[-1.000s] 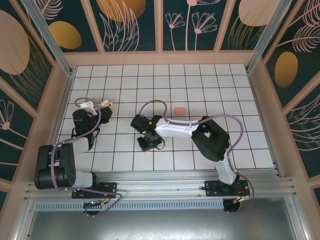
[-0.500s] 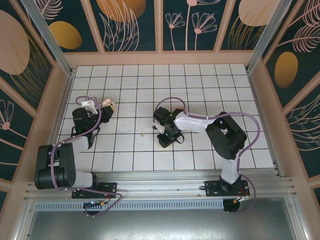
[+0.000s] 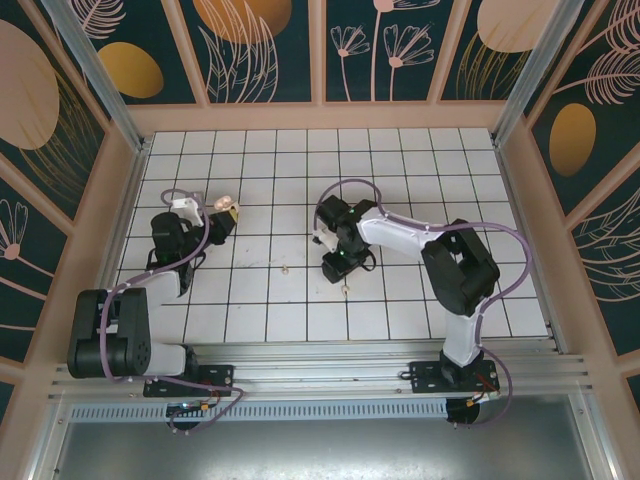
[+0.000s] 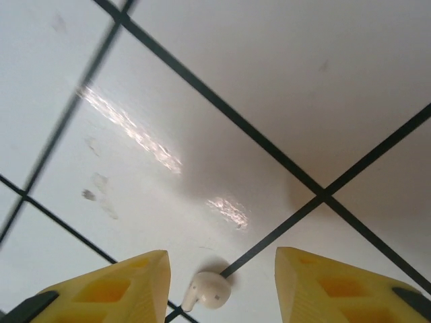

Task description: Insert the wireless bluetooth earbuds into the charging case

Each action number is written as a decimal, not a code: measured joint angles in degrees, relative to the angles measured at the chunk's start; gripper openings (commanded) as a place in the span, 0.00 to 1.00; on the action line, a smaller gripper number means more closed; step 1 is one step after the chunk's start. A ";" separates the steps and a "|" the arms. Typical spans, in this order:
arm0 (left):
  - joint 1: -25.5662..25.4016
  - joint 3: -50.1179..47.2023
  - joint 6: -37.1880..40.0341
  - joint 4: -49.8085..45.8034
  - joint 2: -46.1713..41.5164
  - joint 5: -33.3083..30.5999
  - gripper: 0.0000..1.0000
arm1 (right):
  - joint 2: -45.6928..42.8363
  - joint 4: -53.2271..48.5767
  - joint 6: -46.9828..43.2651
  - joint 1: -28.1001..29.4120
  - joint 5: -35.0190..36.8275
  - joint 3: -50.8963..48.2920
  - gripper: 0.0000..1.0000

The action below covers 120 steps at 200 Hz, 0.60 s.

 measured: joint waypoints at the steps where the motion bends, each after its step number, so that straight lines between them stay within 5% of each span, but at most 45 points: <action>1: -0.07 0.02 0.09 -0.09 -0.02 0.00 0.13 | -0.11 -0.09 0.42 0.00 -0.02 0.20 0.46; 74: -2.80 -3.96 5.42 0.68 -2.56 2.97 0.13 | -4.92 -4.37 27.23 0.02 -4.31 0.61 0.47; 120: -3.30 -4.33 6.47 3.19 0.87 6.14 0.13 | -2.08 -5.42 35.60 0.00 -5.22 -0.66 0.47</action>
